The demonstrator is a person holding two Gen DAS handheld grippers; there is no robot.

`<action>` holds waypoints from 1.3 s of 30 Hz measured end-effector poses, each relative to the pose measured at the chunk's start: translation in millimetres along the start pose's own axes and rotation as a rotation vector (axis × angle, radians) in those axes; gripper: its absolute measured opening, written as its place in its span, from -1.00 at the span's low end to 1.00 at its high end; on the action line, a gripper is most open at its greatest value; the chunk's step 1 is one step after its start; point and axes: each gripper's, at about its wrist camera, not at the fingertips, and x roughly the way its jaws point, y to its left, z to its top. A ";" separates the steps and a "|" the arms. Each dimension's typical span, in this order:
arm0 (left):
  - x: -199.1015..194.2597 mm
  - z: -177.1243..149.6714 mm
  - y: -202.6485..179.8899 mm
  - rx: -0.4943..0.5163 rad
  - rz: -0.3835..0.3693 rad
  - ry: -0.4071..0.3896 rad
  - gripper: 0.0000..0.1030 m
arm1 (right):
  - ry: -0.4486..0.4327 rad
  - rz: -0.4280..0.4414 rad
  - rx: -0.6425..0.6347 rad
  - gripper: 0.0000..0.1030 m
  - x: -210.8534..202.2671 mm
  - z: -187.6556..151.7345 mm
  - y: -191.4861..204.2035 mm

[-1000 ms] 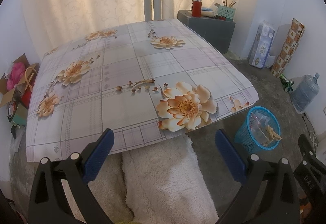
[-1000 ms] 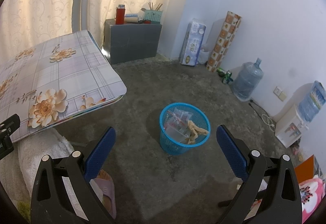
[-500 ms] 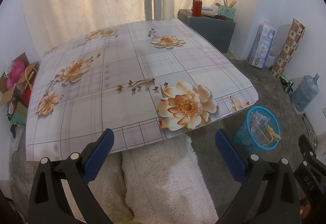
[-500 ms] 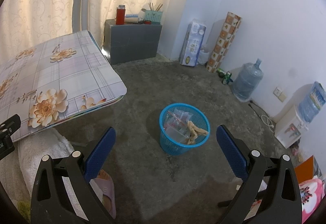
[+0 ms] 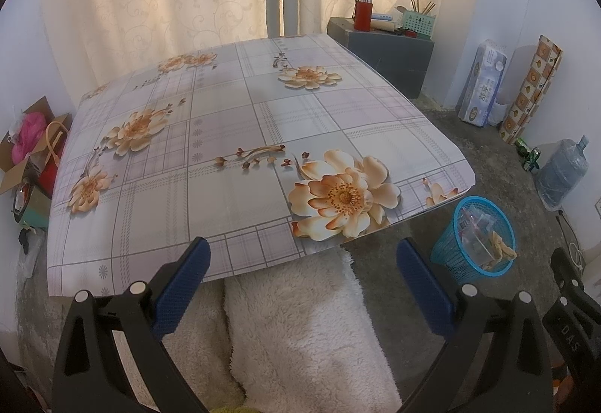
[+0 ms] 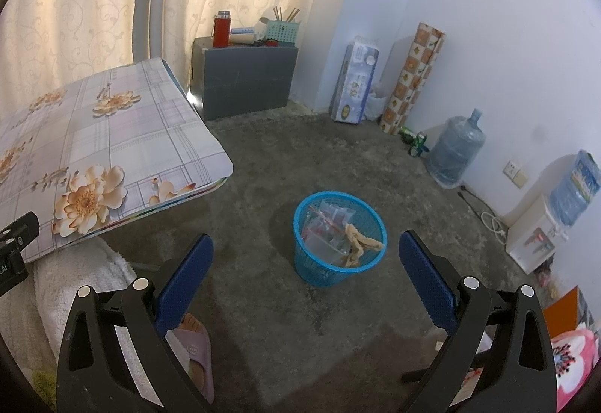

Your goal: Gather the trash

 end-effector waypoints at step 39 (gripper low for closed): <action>-1.4 -1.8 -2.1 -0.005 -0.001 0.002 0.89 | -0.003 -0.001 0.003 0.84 -0.1 -1.0 1.1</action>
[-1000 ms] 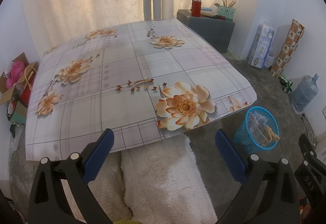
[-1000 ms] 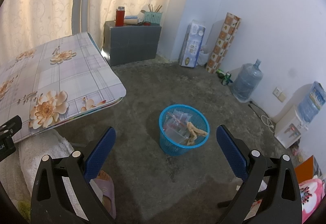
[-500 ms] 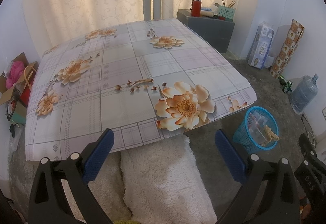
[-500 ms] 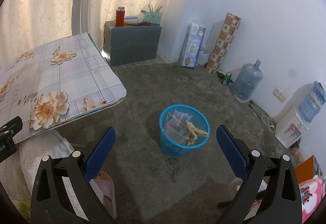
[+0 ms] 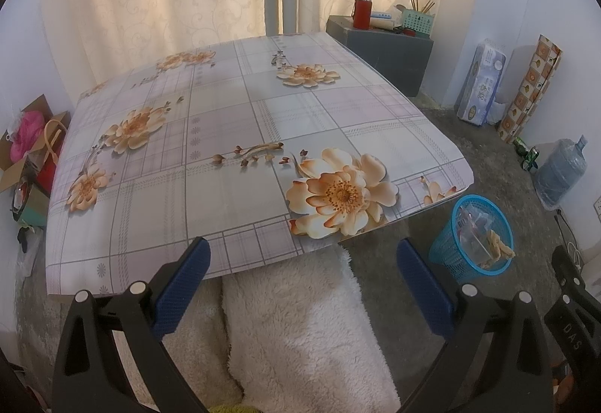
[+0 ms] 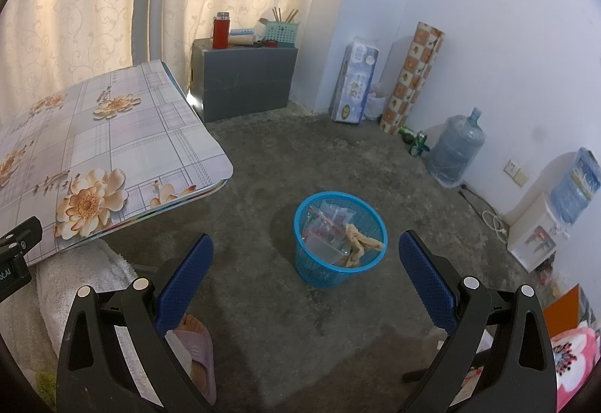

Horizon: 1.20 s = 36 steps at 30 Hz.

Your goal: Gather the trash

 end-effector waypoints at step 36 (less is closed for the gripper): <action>0.1 -2.1 -0.6 -0.002 -0.002 0.003 0.89 | 0.005 -0.001 0.005 0.84 -1.9 0.7 1.2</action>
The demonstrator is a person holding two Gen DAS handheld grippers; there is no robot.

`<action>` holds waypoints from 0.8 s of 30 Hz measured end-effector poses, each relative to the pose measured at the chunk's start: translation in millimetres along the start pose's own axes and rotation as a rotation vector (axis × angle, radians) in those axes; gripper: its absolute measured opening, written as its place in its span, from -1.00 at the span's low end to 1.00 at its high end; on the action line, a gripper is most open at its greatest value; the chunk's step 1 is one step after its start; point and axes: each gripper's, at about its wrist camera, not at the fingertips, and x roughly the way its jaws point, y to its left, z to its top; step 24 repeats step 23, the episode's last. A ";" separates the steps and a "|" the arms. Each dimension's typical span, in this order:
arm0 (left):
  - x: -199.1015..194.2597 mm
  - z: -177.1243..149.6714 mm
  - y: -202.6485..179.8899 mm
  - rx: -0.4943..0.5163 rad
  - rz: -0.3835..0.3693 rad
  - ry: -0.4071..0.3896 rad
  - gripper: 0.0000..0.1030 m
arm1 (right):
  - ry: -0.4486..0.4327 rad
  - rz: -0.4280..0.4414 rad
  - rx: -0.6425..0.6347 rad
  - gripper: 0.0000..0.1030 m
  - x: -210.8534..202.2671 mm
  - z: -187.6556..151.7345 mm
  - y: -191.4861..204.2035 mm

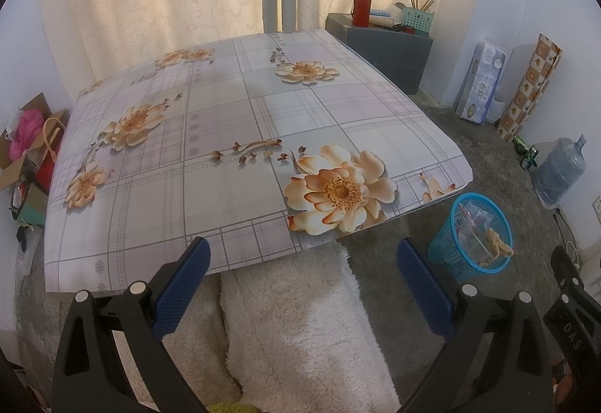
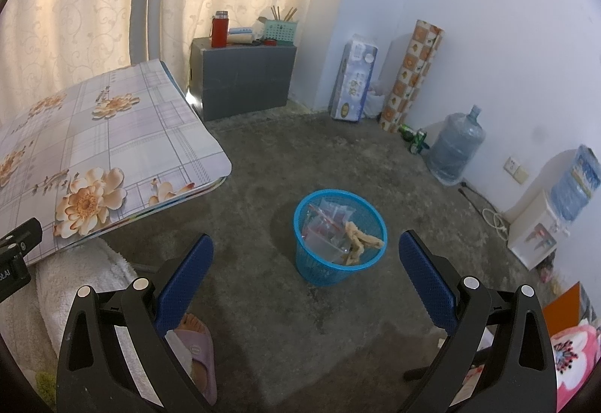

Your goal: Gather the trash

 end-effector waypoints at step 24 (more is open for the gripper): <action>-0.2 -5.7 -2.7 0.003 -0.006 0.007 0.89 | 0.000 0.000 0.001 0.84 -0.9 -0.1 -0.6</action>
